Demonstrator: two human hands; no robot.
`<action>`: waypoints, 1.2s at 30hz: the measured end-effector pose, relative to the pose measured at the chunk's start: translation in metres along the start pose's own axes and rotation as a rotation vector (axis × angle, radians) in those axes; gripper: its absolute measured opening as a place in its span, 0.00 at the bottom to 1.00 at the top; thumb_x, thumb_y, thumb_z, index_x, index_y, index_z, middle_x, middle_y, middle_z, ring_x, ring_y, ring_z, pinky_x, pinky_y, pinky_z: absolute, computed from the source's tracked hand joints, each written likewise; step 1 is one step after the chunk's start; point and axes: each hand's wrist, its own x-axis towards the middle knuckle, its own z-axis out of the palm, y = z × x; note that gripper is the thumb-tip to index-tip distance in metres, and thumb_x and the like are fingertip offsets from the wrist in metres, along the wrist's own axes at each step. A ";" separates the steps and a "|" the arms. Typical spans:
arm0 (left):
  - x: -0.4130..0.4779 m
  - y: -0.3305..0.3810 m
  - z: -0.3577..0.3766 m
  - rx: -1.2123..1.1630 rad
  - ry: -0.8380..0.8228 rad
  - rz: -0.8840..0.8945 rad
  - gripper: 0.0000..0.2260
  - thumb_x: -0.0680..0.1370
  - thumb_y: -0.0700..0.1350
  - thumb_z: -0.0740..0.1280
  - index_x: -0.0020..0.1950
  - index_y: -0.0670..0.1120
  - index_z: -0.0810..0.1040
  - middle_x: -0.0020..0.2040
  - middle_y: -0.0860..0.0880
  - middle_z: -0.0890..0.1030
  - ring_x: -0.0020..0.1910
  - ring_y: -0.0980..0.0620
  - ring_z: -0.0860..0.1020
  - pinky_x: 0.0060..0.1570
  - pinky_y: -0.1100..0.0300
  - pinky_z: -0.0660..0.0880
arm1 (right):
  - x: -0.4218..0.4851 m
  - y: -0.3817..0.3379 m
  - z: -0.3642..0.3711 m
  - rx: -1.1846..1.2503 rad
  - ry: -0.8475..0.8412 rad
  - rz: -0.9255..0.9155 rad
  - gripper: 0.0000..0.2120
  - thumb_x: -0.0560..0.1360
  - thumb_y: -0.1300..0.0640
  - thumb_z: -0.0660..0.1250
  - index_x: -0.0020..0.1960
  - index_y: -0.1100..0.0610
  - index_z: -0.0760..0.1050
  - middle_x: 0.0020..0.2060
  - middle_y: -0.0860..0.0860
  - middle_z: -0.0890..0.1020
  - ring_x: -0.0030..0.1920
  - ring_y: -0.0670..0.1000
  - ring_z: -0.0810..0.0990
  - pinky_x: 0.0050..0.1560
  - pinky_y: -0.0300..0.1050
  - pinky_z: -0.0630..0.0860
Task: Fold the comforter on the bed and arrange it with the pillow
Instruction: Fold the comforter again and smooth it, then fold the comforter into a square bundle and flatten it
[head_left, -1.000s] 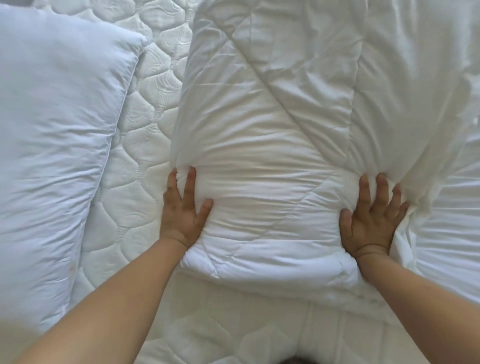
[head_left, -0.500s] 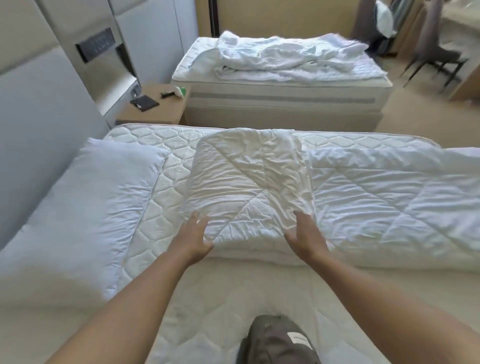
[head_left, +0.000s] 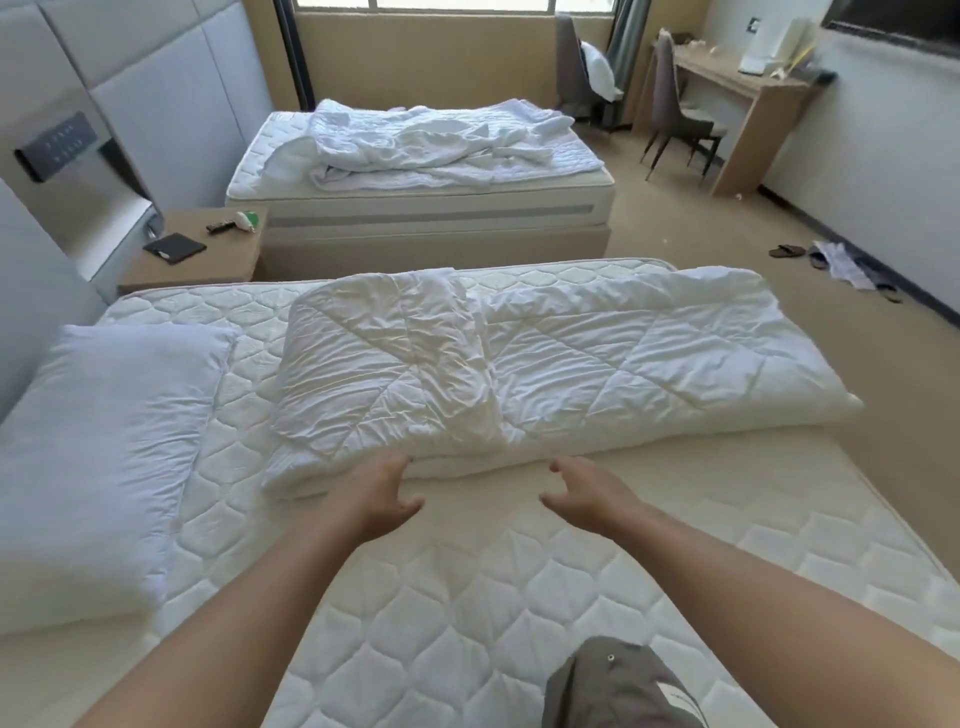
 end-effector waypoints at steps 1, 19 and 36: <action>0.000 0.015 0.001 0.021 -0.005 0.014 0.31 0.79 0.56 0.67 0.79 0.48 0.63 0.77 0.47 0.66 0.76 0.48 0.65 0.72 0.56 0.62 | -0.005 0.015 -0.008 0.008 0.013 0.019 0.29 0.76 0.45 0.65 0.74 0.56 0.68 0.70 0.55 0.73 0.69 0.55 0.73 0.65 0.51 0.72; 0.117 0.588 0.161 0.088 -0.130 0.408 0.31 0.79 0.57 0.66 0.79 0.48 0.62 0.78 0.49 0.66 0.75 0.49 0.66 0.72 0.56 0.64 | -0.121 0.576 -0.203 0.076 0.129 0.442 0.30 0.74 0.40 0.61 0.72 0.52 0.66 0.70 0.54 0.73 0.68 0.56 0.73 0.62 0.49 0.73; 0.278 0.886 0.227 0.297 -0.203 0.724 0.32 0.79 0.58 0.65 0.79 0.47 0.61 0.75 0.47 0.69 0.71 0.48 0.71 0.69 0.55 0.69 | -0.107 0.803 -0.310 0.177 0.258 0.582 0.31 0.78 0.40 0.62 0.76 0.53 0.63 0.73 0.53 0.70 0.71 0.55 0.70 0.68 0.48 0.70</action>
